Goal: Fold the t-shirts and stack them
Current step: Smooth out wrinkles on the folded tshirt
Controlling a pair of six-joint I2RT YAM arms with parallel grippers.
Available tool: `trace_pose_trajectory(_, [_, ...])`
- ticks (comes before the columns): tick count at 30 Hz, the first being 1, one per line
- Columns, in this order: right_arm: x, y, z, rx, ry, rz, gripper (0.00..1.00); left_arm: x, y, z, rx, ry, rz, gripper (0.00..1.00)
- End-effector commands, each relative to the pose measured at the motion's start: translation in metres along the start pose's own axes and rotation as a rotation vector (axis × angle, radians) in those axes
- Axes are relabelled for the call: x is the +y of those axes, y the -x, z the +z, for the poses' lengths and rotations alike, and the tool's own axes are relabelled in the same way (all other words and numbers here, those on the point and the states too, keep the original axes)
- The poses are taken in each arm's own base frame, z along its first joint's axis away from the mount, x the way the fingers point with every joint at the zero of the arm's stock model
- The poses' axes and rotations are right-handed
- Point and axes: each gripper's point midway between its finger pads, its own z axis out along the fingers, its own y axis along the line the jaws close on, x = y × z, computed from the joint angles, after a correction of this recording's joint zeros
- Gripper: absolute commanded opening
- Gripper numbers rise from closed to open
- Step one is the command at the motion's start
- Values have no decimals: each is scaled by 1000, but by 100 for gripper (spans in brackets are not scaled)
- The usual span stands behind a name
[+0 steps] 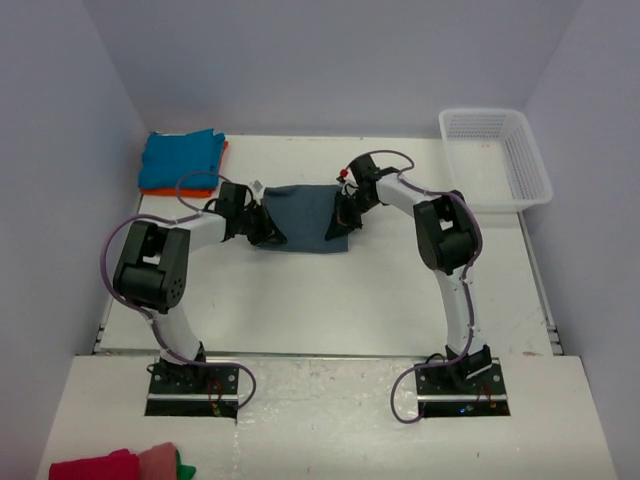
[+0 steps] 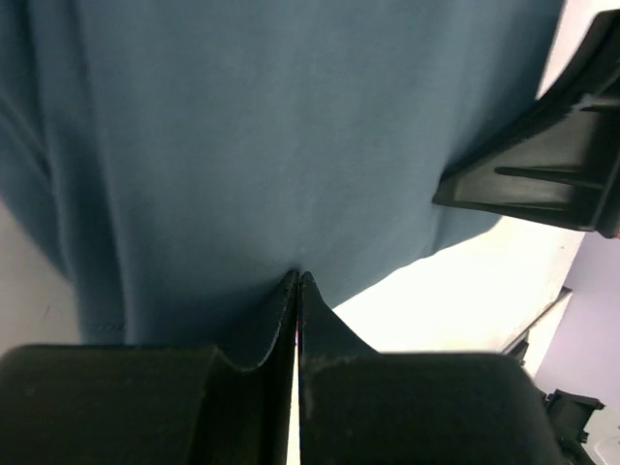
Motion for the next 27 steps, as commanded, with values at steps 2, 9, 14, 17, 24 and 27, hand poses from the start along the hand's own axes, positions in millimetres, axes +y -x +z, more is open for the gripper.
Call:
trace_pose_trajectory(2, [-1,-10,-8,-24,-12,5,0,12,-14,-9,0,49,-2,0])
trace_pose_trajectory(9, [-10,-29,-13,-55,-18,26,0,32,-44,-23,2,100,-27,0])
trace_pose_trajectory(14, [-20,-55,-10,-37,-22,61,0,48,-83,-32,51,114,-50,0])
trace_pose_trajectory(17, [-26,-69,-8,-40,-41,63,0,49,-101,-39,59,114,-50,0])
trace_pose_trajectory(24, [-25,-82,-9,-51,-58,-2,0,0,-112,-71,-24,13,66,0])
trace_pose_trajectory(27, [-18,-79,-17,-65,-70,-53,0,-41,-91,-93,-97,-31,171,0])
